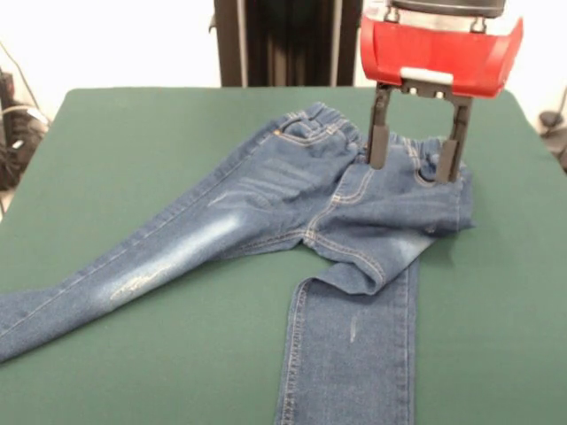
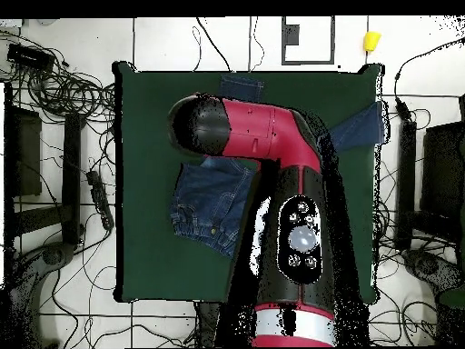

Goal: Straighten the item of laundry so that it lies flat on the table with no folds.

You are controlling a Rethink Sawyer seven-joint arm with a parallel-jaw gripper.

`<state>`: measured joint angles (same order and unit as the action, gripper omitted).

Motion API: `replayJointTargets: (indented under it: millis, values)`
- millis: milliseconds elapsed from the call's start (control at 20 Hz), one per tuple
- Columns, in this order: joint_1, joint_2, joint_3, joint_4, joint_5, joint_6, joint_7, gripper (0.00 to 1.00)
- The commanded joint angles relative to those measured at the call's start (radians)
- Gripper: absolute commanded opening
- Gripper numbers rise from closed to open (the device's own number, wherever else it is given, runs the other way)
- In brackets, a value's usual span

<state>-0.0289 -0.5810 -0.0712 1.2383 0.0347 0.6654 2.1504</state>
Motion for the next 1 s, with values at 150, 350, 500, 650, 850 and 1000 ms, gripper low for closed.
replayJointTargets:
  millis: [150, 350, 500, 650, 850, 1000]
  values:
    - [-0.057, -0.053, 0.106, 0.054, -0.092, 0.064, -0.173, 1.00]
    - [-0.059, -0.058, 0.115, 0.090, -0.125, 0.005, -0.132, 1.00]
    - [-0.030, -0.042, 0.086, 0.120, -0.166, -0.060, -0.053, 1.00]
    - [0.014, -0.011, 0.041, 0.139, -0.199, -0.122, 0.049, 1.00]
    - [0.036, 0.003, 0.032, 0.163, -0.198, -0.141, 0.110, 1.00]
    - [0.058, 0.017, 0.012, 0.157, -0.198, -0.100, 0.127, 1.00]
